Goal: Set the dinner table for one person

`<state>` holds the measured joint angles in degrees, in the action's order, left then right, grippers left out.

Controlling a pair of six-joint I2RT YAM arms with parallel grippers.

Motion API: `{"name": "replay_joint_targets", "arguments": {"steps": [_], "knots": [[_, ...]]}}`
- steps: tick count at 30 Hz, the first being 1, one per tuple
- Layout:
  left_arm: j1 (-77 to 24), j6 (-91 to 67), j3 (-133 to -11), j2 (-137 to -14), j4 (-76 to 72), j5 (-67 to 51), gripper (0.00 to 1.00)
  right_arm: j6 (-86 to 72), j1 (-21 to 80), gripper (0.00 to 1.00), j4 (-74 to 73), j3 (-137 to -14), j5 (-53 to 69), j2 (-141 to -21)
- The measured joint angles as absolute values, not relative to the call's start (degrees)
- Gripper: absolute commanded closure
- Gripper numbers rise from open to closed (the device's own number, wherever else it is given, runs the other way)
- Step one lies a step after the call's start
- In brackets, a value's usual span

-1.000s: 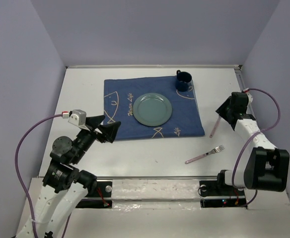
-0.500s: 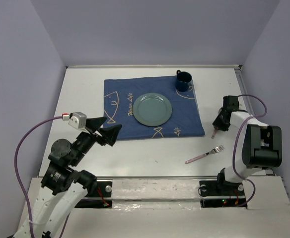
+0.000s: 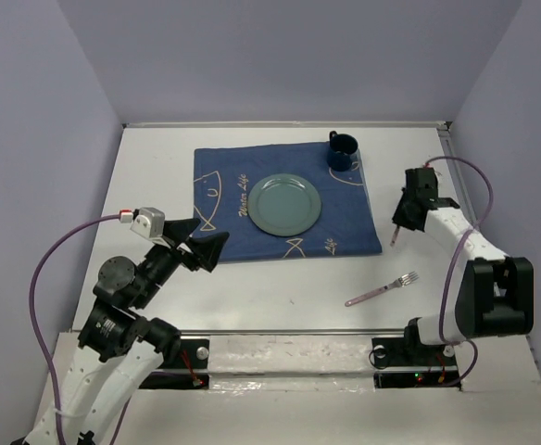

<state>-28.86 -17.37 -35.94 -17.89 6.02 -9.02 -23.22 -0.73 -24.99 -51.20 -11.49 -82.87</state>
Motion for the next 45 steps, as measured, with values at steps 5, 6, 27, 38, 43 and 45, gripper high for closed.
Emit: {"name": "replay_joint_targets", "arguments": {"steps": [5,6,27,38,43,45], "knots": [[-28.8,-17.1,-35.9,-20.0,6.2,-8.9,0.01,-19.2,12.6,1.0,-25.5,-60.7,-7.7,-80.4],[-28.8,-17.1,-35.9,-20.3,6.3,-8.8,0.01,-18.2,14.5,1.0,-25.0,-62.6,-5.7,-81.4],[-24.3,-17.0,-35.9,-24.4,6.6,-9.1,0.01,-15.4,16.2,1.0,-22.7,-70.1,5.6,-105.2],[-24.1,-17.0,-35.9,-25.1,6.6,-9.7,0.01,-17.3,16.2,0.85,-22.0,-70.2,3.1,-107.3],[-23.9,-16.9,-35.9,-25.3,6.5,-10.0,0.01,-17.9,16.2,0.46,-21.9,-70.3,3.0,-107.3],[-23.9,-16.7,-35.9,-25.9,6.5,-10.0,0.01,-17.7,16.2,0.45,-21.9,-70.3,3.2,-106.7]]}}
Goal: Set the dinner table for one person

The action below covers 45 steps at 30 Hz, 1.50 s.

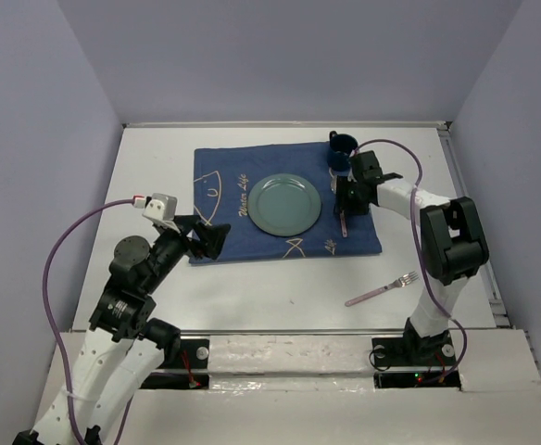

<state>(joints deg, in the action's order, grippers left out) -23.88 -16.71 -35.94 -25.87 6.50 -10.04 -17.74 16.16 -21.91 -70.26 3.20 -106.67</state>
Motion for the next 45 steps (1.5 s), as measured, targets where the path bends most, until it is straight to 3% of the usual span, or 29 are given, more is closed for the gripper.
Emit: {"name": "replay_joint_targets", "arguments": {"steps": [7,12,18,21,23,32,45], "knots": [[-23.9,-16.8,-35.9,-28.6,5.5,-12.8,0.01,-17.8,16.2,0.46,-22.2,-69.2,3.1,-95.4],[-26.7,-20.6,-35.5,-32.1,1.2,-15.5,0.17,-18.6,16.2,0.46,-22.4,-67.4,-1.1,-77.4],[-50.5,-26.1,-32.9,-41.3,-7.4,-4.0,0.13,-19.3,16.1,0.45,-21.8,-67.8,-3.0,-56.3],[-64.2,-25.5,-35.3,-53.7,-10.5,5.3,0.16,-19.8,16.1,0.46,-21.4,-68.5,-2.3,-49.3],[-68.0,-24.3,-38.0,-62.7,-12.5,8.6,0.19,-20.3,16.1,0.46,-21.4,-68.5,-1.8,-46.0],[-77.7,-10.3,-57.5,-96.7,-18.7,15.0,0.22,-19.9,16.1,0.47,-22.6,-68.6,-1.1,-38.4],[-80.0,1.8,-73.2,-117.9,-17.7,15.4,0.24,-19.6,16.1,0.48,-24.5,-68.5,-1.5,-38.4]]}}
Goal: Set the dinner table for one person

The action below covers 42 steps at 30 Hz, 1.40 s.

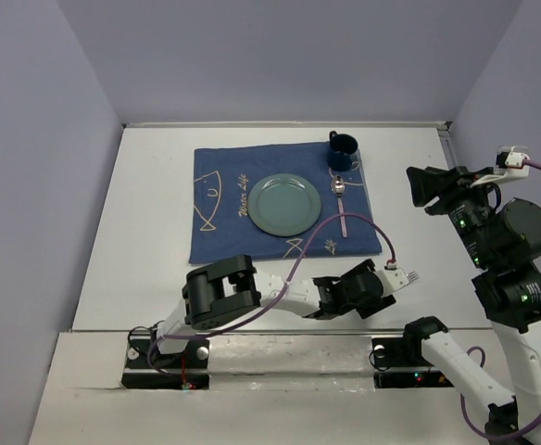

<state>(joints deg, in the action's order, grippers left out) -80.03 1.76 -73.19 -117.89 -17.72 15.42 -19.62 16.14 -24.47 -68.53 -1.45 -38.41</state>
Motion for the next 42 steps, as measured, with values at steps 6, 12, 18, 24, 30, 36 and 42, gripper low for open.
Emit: {"name": "replay_joint_targets", "arguments": {"steps": [6,12,18,24,30,36,42], "knots": [[-80.0,2.5,-73.8,-120.2,-17.7,14.5,0.42,-19.6,16.1,0.48,-24.5,-68.5,-1.1,-38.8],[-80.1,2.7,-74.2,-121.1,-18.2,13.5,0.93,-19.7,16.1,0.49,-24.5,-68.4,-1.0,-39.3],[-80.1,2.5,-73.1,-120.6,-19.2,15.4,1.0,-19.7,16.1,0.49,-24.4,-68.4,-1.0,-39.9],[-79.7,-0.2,-65.1,-110.0,-19.2,19.6,1.0,-19.8,16.1,0.5,-24.4,-68.4,-1.1,-40.2],[-73.5,-8.3,-53.6,-86.2,-24.2,22.5,1.0,-19.9,16.1,0.5,-24.3,-68.4,-1.0,-41.3],[-53.3,-19.4,-38.5,-66.5,-22.8,25.3,1.0,-20.9,16.1,0.49,-22.3,-64.8,2.4,-44.1],[-36.6,-26.3,-29.5,-64.3,-16.4,22.2,1.0,-22.8,16.1,0.49,-21.0,-58.3,6.1,-48.1]]}}
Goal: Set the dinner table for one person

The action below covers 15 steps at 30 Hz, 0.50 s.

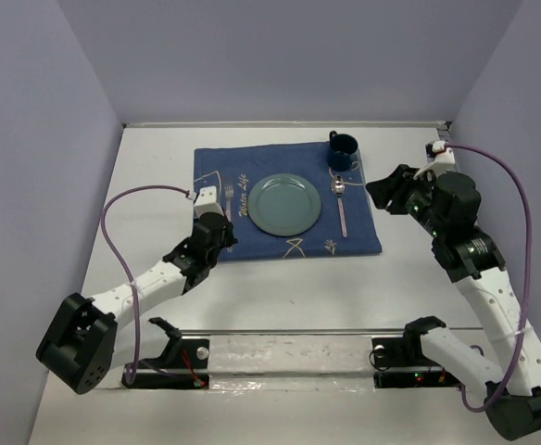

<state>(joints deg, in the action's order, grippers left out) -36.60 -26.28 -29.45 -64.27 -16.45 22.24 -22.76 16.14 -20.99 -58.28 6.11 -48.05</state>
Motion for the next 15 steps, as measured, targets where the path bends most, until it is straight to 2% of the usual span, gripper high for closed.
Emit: {"name": "replay_joint_targets", "arguments": {"steps": [5,15], "knots": [[-31.0,-27.6,-26.4,-68.6,-16.1,19.2,1.0,-23.6,16.1,0.5,-20.9,-55.5,8.1,-48.8],[-30.5,-27.5,-27.1,-76.8,-19.6,17.3,1.0,-24.3,16.1,0.5,-17.9,-54.3,10.5,-48.7]]}}
